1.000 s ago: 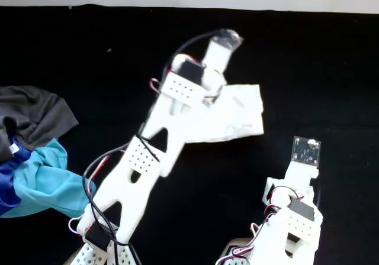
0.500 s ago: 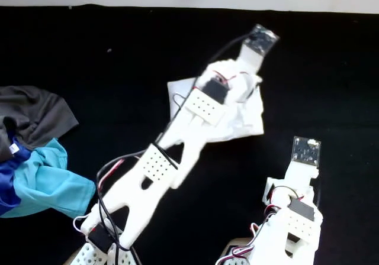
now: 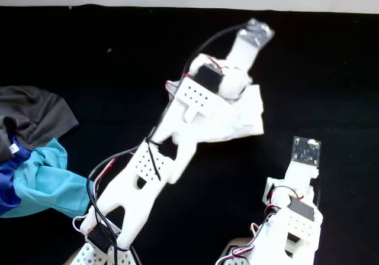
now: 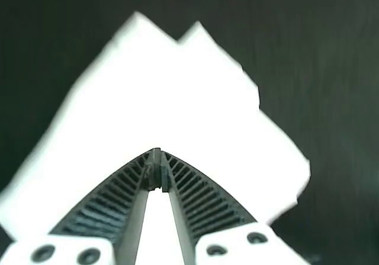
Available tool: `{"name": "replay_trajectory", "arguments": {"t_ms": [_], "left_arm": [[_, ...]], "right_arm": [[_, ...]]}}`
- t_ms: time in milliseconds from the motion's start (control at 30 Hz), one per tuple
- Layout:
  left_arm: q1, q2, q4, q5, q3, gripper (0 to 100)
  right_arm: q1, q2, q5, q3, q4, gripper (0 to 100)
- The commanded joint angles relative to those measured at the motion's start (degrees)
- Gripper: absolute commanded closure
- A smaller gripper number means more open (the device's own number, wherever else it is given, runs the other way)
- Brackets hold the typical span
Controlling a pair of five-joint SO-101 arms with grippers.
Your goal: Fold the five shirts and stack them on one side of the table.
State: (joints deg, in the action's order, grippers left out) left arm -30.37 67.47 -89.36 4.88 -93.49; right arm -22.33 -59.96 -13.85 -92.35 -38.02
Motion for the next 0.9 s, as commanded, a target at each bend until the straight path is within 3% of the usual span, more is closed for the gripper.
{"name": "replay_trajectory", "arguments": {"t_ms": [0, 233, 467, 667, 867], "left_arm": [[-3.91, -0.84, -4.04, -0.26, -1.98, 99], [-11.82, 5.58, -2.46, -0.35, -1.98, 99], [-14.46, 5.23, -2.55, -0.35, -1.98, 99], [-13.85, -3.21, -4.66, -0.35, -1.98, 99], [-7.60, -6.20, -5.01, -0.35, -1.98, 99]], "right_arm": [[0.40, -0.13, 0.09, -0.75, 1.27, 99.1], [0.40, -0.13, 0.09, -0.75, 1.27, 99.1], [0.40, -0.13, 0.09, -0.75, 1.27, 99.1], [0.40, -0.13, 0.09, -0.75, 1.27, 99.1], [0.40, -0.13, 0.09, -0.75, 1.27, 99.1]]}}
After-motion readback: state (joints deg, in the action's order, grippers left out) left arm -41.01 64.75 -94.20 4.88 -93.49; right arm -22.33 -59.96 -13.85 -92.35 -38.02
